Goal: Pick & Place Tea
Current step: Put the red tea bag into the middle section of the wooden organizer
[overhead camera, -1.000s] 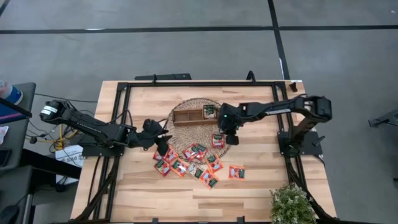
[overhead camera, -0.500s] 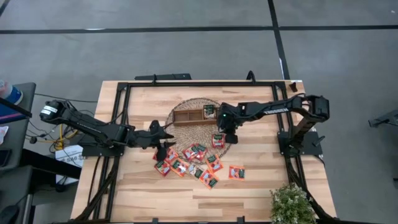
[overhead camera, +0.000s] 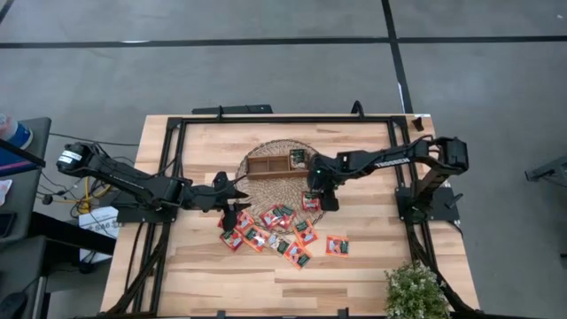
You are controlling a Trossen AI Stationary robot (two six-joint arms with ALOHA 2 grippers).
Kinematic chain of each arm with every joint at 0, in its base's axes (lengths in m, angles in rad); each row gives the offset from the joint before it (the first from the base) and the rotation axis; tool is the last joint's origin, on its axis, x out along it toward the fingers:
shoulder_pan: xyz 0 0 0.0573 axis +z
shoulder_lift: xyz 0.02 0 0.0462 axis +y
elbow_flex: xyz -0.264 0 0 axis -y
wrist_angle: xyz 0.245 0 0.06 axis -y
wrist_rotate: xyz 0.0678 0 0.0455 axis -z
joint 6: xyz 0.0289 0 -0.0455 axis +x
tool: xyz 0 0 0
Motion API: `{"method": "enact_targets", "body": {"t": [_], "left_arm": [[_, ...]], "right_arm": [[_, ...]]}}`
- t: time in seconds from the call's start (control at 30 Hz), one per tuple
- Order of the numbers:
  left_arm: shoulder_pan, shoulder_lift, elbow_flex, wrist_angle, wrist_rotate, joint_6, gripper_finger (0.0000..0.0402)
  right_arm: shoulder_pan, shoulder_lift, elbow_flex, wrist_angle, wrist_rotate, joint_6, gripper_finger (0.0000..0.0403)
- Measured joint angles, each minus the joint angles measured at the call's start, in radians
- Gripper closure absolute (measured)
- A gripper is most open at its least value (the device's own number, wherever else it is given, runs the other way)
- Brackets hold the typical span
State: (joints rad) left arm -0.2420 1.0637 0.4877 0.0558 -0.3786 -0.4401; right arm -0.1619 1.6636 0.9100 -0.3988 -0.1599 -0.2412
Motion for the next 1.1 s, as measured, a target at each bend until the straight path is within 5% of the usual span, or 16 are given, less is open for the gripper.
{"method": "enact_targets", "body": {"t": [0.4, 0.53, 0.77, 1.1], "left_arm": [[0.000, 0.000, 0.000, 0.000, 0.000, -0.023, 0.0252], [0.000, 0.000, 0.000, 0.000, 0.000, -0.023, 0.0252], [0.000, 0.000, 0.000, -0.001, 0.000, -0.023, 0.0252], [0.000, 0.000, 0.000, 0.000, 0.000, -0.023, 0.0252]], "right_arm": [[-0.005, 0.119, 0.008, 0.041, 0.009, 0.023, 0.0203], [0.003, 0.112, 0.007, 0.043, 0.031, 0.025, 0.0248], [0.021, 0.062, -0.001, 0.007, 0.031, 0.023, 0.0384], [0.058, -0.105, 0.013, -0.018, 0.100, 0.000, 0.0399]]}}
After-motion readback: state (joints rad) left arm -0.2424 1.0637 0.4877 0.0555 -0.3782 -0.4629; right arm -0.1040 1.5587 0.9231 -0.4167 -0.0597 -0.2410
